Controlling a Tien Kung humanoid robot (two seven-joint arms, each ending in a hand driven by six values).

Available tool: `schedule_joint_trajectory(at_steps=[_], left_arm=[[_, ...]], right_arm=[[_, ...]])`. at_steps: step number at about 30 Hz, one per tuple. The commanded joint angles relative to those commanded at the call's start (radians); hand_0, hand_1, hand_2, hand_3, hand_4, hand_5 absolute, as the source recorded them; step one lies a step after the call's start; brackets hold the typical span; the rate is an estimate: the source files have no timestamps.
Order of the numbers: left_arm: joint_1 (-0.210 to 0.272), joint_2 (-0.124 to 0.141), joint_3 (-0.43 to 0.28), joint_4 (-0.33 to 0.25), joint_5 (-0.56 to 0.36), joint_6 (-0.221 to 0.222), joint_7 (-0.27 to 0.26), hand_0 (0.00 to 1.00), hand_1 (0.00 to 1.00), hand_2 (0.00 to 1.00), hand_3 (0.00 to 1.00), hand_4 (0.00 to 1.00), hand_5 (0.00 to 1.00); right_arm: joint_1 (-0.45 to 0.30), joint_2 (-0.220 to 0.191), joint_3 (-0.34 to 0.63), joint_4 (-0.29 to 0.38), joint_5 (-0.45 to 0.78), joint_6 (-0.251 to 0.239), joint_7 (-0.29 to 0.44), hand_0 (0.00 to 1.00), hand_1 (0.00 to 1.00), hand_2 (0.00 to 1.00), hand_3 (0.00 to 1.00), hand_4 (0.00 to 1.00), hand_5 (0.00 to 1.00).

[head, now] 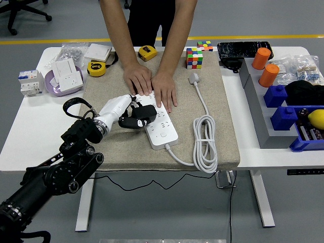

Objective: Pick up the plug,place it near the board,insert it into the board,press the button

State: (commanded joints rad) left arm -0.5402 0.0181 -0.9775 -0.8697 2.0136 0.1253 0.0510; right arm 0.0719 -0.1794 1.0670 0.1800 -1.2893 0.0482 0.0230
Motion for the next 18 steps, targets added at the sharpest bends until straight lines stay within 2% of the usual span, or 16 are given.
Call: schedule_joint_trajectory(at_steps=[3,4,9,10,15,16,18], left_arm=[[-0.001,-0.001,0.001,0.000,0.011,-0.011,0.005,0.281,0.240,0.343,0.399,0.677,0.330],[-0.002,-0.001,0.001,-0.001,0.014,-0.013,0.005,0.306,0.359,0.460,0.486,0.691,0.316],[-0.008,-0.004,0.001,0.000,0.021,-0.032,0.010,0.306,0.359,0.460,0.486,0.691,0.316],[-0.009,-0.004,0.002,0.001,0.021,-0.035,0.011,0.386,0.525,0.538,0.535,0.863,0.335],[-0.014,-0.009,0.007,0.006,0.017,-0.056,0.017,0.386,0.525,0.538,0.535,0.863,0.335],[-0.014,-0.009,0.008,0.007,0.016,-0.057,0.018,0.505,0.616,0.582,0.565,0.944,0.382],[-0.015,-0.010,0.010,0.009,0.015,-0.060,0.019,0.505,0.616,0.582,0.565,0.944,0.382]], right_arm=[[0.000,0.000,0.002,0.000,-0.002,0.000,-0.001,0.924,0.846,0.788,0.818,0.998,0.841],[0.000,0.000,0.002,0.000,-0.002,0.000,-0.001,0.923,0.846,0.788,0.818,0.998,0.840],[0.001,-0.001,0.001,0.000,-0.001,0.000,0.000,0.923,0.846,0.788,0.818,0.998,0.840],[0.002,-0.001,0.001,0.000,-0.001,0.000,0.000,0.923,0.846,0.788,0.818,0.998,0.840],[0.002,-0.001,-0.003,0.000,0.001,0.000,0.000,0.923,0.846,0.788,0.818,0.998,0.840],[0.002,-0.002,-0.004,0.000,0.002,0.000,0.000,0.924,0.845,0.788,0.818,0.998,0.839],[0.001,-0.002,-0.002,0.000,-0.001,0.000,0.000,0.924,0.845,0.788,0.818,0.998,0.839]])
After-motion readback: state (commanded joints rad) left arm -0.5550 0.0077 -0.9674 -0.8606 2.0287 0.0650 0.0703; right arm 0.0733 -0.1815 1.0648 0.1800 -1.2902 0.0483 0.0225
